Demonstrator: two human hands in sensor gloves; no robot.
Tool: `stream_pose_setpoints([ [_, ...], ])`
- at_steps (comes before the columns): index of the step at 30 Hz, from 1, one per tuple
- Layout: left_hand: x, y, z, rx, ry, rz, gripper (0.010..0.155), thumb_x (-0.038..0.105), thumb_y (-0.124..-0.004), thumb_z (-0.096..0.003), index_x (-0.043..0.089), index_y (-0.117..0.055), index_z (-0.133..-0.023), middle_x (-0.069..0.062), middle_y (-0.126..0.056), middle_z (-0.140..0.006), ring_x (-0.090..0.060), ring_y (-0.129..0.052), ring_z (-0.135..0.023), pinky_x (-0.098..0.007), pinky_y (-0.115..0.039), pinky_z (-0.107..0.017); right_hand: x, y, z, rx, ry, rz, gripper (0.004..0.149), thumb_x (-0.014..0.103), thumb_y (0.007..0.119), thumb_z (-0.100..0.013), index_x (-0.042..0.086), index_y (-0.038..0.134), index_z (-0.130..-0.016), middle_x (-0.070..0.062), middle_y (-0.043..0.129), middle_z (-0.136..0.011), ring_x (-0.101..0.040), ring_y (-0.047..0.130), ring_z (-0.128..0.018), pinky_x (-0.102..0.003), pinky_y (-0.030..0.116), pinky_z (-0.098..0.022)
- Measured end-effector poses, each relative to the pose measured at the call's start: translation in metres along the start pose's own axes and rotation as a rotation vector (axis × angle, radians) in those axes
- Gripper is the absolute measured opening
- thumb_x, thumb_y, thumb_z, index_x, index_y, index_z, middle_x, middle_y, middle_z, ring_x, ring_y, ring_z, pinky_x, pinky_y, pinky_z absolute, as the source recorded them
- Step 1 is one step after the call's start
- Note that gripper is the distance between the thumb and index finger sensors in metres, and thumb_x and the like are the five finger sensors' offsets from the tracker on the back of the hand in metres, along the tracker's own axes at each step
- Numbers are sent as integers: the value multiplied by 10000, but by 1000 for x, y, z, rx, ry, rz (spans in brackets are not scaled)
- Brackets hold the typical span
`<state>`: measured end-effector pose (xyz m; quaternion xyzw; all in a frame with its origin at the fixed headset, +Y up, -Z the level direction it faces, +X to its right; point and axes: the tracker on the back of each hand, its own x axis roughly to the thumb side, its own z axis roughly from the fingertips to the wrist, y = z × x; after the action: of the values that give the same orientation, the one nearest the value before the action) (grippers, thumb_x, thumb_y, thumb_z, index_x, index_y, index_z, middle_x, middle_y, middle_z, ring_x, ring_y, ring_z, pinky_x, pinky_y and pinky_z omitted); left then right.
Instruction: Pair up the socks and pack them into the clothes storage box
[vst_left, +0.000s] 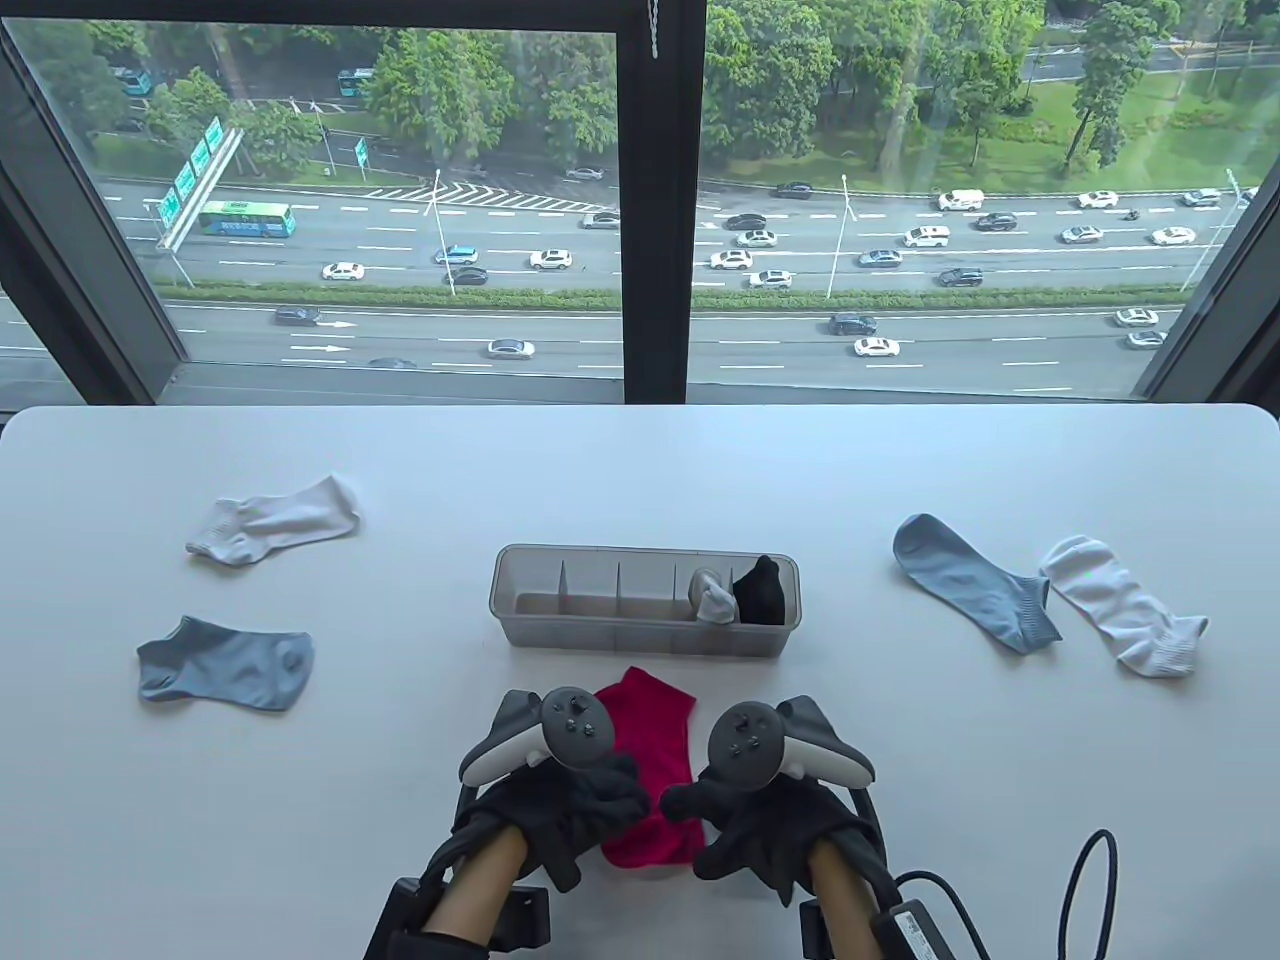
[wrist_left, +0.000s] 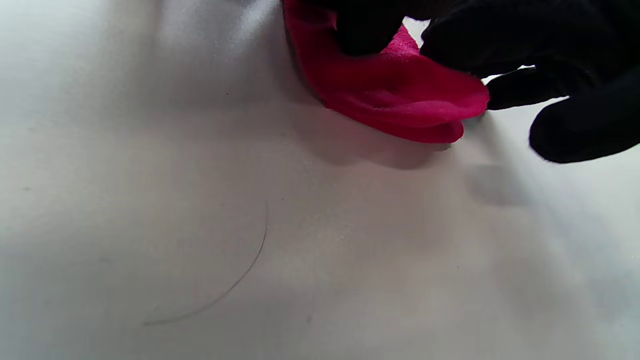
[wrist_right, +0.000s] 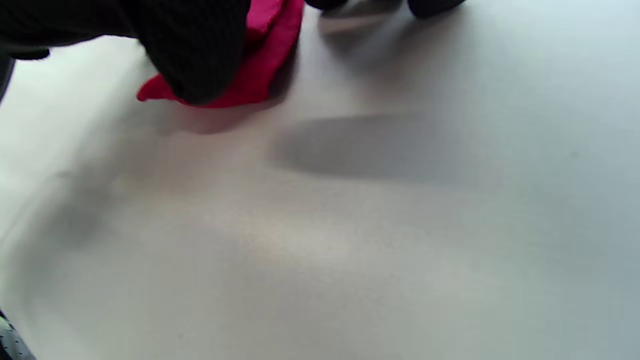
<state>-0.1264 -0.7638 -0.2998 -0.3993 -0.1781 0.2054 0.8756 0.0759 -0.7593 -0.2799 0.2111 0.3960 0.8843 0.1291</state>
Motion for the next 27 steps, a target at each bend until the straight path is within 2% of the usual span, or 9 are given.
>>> stream_pose_setpoints([
  [5,0,0,-1,-2,-7,18,568,424,-575,-597,228,-482,-1123,-21,-287,-1232,-402,-77,-1117,-690,-180,-735,13,11,-13,-179,120,224,662,333,801,-542,369,399,-1067,-230,301,-1127,-432,398,-946,-596,426,-759],
  [9,2,-2,-2,-48,-3,4,716,522,-659,-549,228,-371,-1134,-39,-230,-1234,-420,-40,-1101,-696,-157,-725,16,11,-17,-379,165,205,428,403,736,-540,389,584,-940,-168,527,-1063,-381,558,-905,-579,523,-742],
  [13,4,-6,-4,-64,51,-114,735,455,-738,-542,283,-302,-1107,29,-126,-1217,-392,18,-1084,-684,-110,-721,10,5,-17,-298,140,60,400,427,627,-562,324,622,-948,-188,485,-1067,-414,492,-912,-639,404,-751],
  [15,7,-5,-5,12,61,-151,646,374,-743,-554,291,-373,-1077,28,-195,-1213,-402,-48,-1098,-684,-141,-729,5,3,-14,-320,115,-35,396,428,556,-580,277,665,-929,-193,495,-1070,-429,487,-912,-647,380,-747],
  [18,6,-1,-5,143,44,-111,405,296,-670,-583,248,-609,-981,19,-374,-1195,-414,-174,-1117,-689,-206,-734,-1,-1,-8,-323,49,-143,428,426,556,-580,253,673,-954,-172,548,-1091,-447,521,-929,-677,373,-741],
  [20,2,0,-4,99,39,-56,395,298,-613,-602,244,-609,-993,32,-364,-1197,-416,-133,-1105,-681,-197,-734,-6,-1,-5,-219,-30,-140,644,442,692,-544,293,413,-1105,-239,365,-1170,-463,447,-966,-678,326,-741],
  [22,-1,-1,-4,96,21,4,406,306,-590,-606,226,-629,-1001,18,-354,-1203,-418,-105,-1098,-681,-183,-730,-7,1,-4,-164,-21,-99,807,395,758,-542,278,201,-1114,-267,224,-1169,-455,355,-988,-667,284,-740],
  [23,-1,-2,-4,75,16,22,420,318,-584,-606,219,-629,-1012,15,-335,-1206,-417,-83,-1094,-680,-168,-727,-6,2,-5,-195,-14,-68,810,385,768,-541,288,199,-1109,-265,231,-1169,-453,368,-984,-661,296,-742],
  [27,0,-3,-3,31,16,9,483,396,-533,-606,226,-628,-1047,8,-260,-1216,-420,-27,-1083,-684,-123,-716,-4,1,-9,-335,4,-164,448,400,710,-560,380,567,-984,-204,388,-1184,-433,488,-969,-683,324,-738],
])
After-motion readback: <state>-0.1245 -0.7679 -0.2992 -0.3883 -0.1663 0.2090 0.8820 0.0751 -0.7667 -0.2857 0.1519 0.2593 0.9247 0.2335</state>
